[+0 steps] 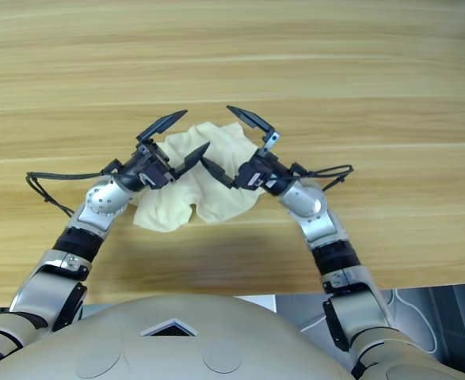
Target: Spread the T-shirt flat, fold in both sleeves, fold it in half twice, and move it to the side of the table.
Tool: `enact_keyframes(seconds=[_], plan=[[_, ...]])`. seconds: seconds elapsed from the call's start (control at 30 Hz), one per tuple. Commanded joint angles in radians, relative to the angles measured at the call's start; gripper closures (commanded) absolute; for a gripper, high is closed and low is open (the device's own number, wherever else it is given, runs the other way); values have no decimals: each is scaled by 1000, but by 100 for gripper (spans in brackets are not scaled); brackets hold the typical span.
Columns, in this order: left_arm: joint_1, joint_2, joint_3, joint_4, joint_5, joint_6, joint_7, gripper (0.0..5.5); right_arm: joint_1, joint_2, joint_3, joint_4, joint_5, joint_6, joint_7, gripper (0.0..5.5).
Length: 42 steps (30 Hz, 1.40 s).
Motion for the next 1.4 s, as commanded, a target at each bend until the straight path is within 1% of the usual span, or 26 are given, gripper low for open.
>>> enact_keyframes(seconds=[0.03, 0.07, 0.17, 0.23, 0.3, 0.4, 0.5, 0.67, 0.8, 0.9, 1.03, 1.27, 1.3, 1.4], plan=[[-6, 13, 35, -13, 23, 18, 27, 214, -7, -50, -17, 6, -45, 2, 9, 14], [-4, 22, 43, -18, 27, 24, 31, 214, -8, -67, -25, 6, -69, 13, 5, 14], [45, 103, 47, -58, 54, 29, -8, 214, 3, -141, -34, -27, -217, 67, -11, 14], [82, 173, 64, -108, 60, 40, -33, 214, 0, -202, -37, -48, -348, 120, -27, 14], [105, 230, 88, -150, 71, 59, -45, 214, -15, -248, -40, -59, -435, 159, -36, 14], [120, 294, 114, -188, 90, 88, -59, 214, -27, -289, -41, -95, -479, 185, -31, 14], [132, 349, 112, -198, 119, 104, -87, 214, -34, -311, -31, -123, -497, 199, -17, 14], [178, 461, 21, -269, 98, 156, -276, 214, -47, -330, 24, -116, -562, 225, 12, 14], [143, 485, 1, -210, 195, 199, -301, 214, -52, -322, 86, -87, -610, 230, 13, 14], [157, 510, -1, -224, 153, 209, -340, 214, -66, -314, 116, -43, -633, 236, -4, 14], [166, 531, 27, -252, 100, 215, -345, 214, -84, -318, 158, 27, -670, 252, -35, 14], [208, 570, 91, -341, -133, 210, -376, 214, -84, -352, 177, 56, -668, 261, -57, 14], [205, 569, 99, -342, -146, 213, -378, 214, -82, -355, 178, 55, -666, 261, -57, 14], [180, 564, 115, -306, -82, 222, -354, 214, -69, -363, 180, 32, -659, 260, -50, 14]])
